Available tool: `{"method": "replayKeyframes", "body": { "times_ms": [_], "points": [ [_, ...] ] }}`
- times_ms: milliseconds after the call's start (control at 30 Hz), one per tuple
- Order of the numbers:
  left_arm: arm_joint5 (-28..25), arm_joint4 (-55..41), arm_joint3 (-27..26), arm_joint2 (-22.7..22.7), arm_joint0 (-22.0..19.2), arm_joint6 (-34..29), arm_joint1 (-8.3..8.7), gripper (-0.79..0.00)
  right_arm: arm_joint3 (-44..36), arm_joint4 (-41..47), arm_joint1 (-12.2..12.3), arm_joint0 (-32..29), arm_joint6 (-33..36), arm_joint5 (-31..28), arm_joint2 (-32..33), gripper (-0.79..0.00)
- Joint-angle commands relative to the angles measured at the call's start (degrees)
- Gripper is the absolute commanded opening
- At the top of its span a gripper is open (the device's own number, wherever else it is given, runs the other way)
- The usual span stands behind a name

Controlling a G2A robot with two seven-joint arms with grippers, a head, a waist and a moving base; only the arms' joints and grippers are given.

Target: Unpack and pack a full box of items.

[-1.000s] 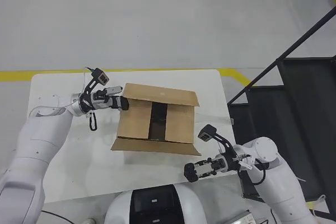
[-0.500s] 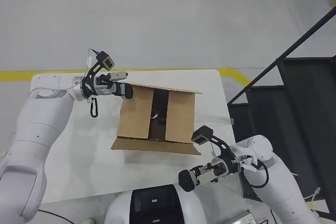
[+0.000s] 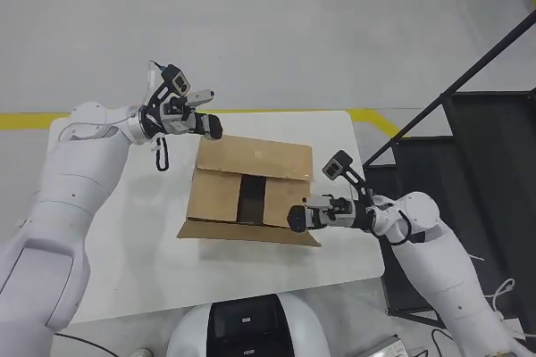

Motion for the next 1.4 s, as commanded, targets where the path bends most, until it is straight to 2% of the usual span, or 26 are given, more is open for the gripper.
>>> {"method": "replayKeyframes", "body": {
  "times_ms": [0,200,367,633,833,1000,1100,1367],
  "points": [
    [0.5,1.7,-0.2,0.7,-0.2,-0.5,-0.28,0.000,0.6,-1.8,0.0,0.4,0.8,0.8,-1.6,0.000],
    [3.1,5.6,-2.3,1.5,1.9,-3.1,0.49,0.000,2.2,-4.5,-0.1,0.4,2.4,1.4,-4.7,0.000],
    [3.1,7.3,-5.1,4.8,5.0,-3.1,1.44,0.000,2.6,-5.9,-0.1,0.0,2.8,1.3,-6.4,0.000],
    [3.1,5.5,-4.7,7.6,6.6,-3.1,2.31,0.000,3.0,-6.4,-0.3,-0.3,1.4,0.7,-8.0,0.000],
    [3.1,3.4,-6.2,7.1,8.3,-3.1,3.28,0.000,2.9,-6.6,-0.1,-0.8,1.5,0.8,-8.1,0.000],
    [3.1,2.6,-8.4,5.3,10.2,-3.1,4.95,0.000,3.0,-6.3,0.0,-0.9,1.7,0.8,-8.2,0.000],
    [3.1,3.7,-7.3,3.9,10.7,-3.1,5.86,0.000,3.2,-6.2,0.0,-0.7,1.7,0.8,-8.6,0.000],
    [2.2,1.7,-4.4,2.3,10.7,-2.2,5.25,0.000,3.6,-5.7,0.0,-0.3,1.3,0.3,-9.0,0.000]
  ]
}}
